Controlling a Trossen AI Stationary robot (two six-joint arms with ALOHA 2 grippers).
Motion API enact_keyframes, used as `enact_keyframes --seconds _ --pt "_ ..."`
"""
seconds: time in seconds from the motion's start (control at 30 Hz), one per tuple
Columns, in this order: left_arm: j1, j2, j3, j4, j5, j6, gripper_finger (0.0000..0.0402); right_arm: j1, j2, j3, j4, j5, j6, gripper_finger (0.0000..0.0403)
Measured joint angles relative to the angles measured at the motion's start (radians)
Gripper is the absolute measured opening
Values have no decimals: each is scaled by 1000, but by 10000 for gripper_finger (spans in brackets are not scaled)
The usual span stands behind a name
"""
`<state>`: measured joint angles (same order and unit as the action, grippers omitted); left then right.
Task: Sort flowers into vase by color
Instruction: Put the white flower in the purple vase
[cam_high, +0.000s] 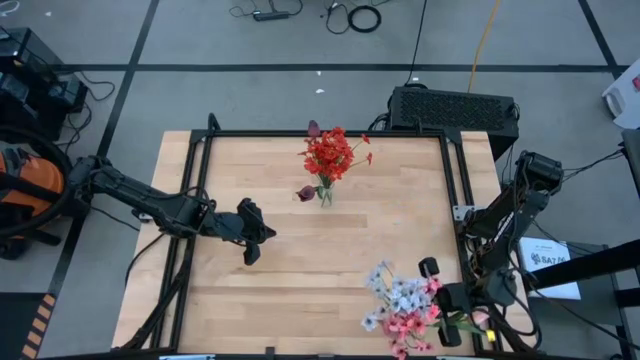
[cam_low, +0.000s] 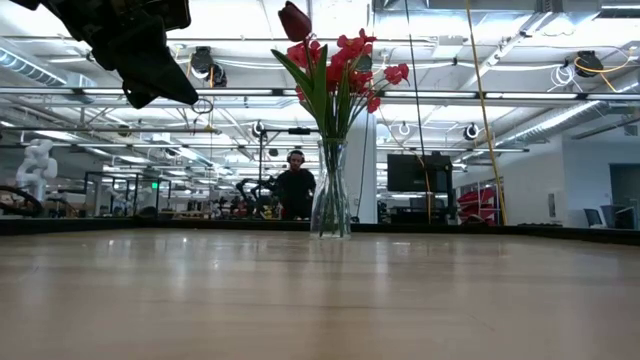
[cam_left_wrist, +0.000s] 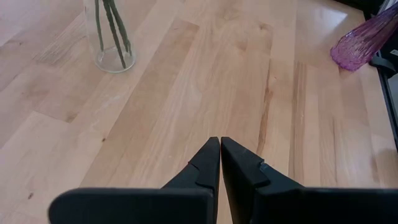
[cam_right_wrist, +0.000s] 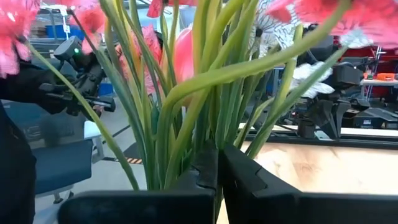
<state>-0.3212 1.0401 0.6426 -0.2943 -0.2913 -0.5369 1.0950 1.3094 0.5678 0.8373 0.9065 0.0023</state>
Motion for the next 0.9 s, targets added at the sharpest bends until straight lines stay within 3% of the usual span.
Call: enact_keyframes --seconds 0.23,0.63,0.9 --pt "0 0 0 0 0 0 22 -1 0 0 -28 -71 12 0" --pt "0 0 0 0 -1 -3 22 0 0 0 -184 -86 157 0" --pt "0 0 0 0 -1 -2 22 0 0 0 -232 -126 170 0"
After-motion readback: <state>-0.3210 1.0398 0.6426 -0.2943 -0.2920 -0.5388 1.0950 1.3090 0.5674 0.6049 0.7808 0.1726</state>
